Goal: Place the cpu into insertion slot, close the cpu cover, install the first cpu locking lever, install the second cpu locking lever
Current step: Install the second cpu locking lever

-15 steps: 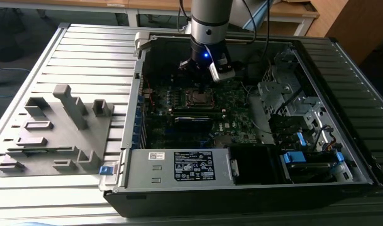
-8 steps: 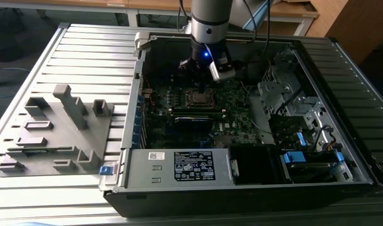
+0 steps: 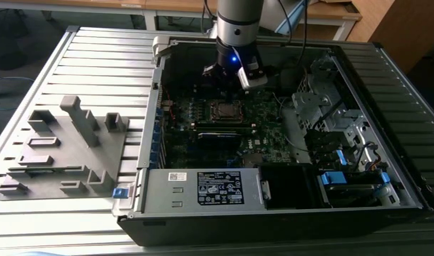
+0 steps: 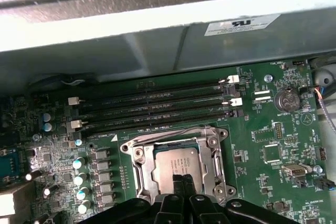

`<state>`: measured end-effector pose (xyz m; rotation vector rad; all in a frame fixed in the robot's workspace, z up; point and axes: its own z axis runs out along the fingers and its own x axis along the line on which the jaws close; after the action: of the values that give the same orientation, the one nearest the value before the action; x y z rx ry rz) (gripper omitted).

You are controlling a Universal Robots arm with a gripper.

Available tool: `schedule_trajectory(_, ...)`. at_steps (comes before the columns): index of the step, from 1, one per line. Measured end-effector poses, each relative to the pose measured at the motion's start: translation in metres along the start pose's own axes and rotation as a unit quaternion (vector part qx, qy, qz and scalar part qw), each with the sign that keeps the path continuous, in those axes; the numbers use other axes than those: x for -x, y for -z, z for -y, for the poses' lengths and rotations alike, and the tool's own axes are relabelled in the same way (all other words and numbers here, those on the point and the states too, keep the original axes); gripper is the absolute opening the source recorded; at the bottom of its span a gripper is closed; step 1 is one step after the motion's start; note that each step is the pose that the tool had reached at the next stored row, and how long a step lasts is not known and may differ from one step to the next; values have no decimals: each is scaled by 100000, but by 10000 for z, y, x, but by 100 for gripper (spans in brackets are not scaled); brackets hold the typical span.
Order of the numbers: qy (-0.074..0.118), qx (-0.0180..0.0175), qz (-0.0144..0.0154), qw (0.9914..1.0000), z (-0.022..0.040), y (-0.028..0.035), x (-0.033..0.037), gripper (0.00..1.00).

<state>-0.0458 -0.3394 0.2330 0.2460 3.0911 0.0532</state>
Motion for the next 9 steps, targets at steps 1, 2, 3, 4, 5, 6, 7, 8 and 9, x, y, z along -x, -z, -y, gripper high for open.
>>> schedule_trajectory(1,0,2,0,100000,0,12,0,11)
schedule_trajectory(2,1,-3,-1,100000,-1,26,1,11)
schedule_trajectory(3,-1,-3,-1,100000,-1,40,1,11)
schedule_trajectory(4,-1,-2,-1,100000,-2,54,2,11)
schedule_trajectory(5,0,0,0,100000,-2,64,2,11)
schedule_trajectory(6,-2,1,1,100000,-3,72,3,11)
schedule_trajectory(7,0,2,0,100000,-3,78,3,11)
schedule_trajectory(8,0,-1,-1,100000,-3,84,3,11)
schedule_trajectory(9,-1,6,2,100000,-3,85,3,11)
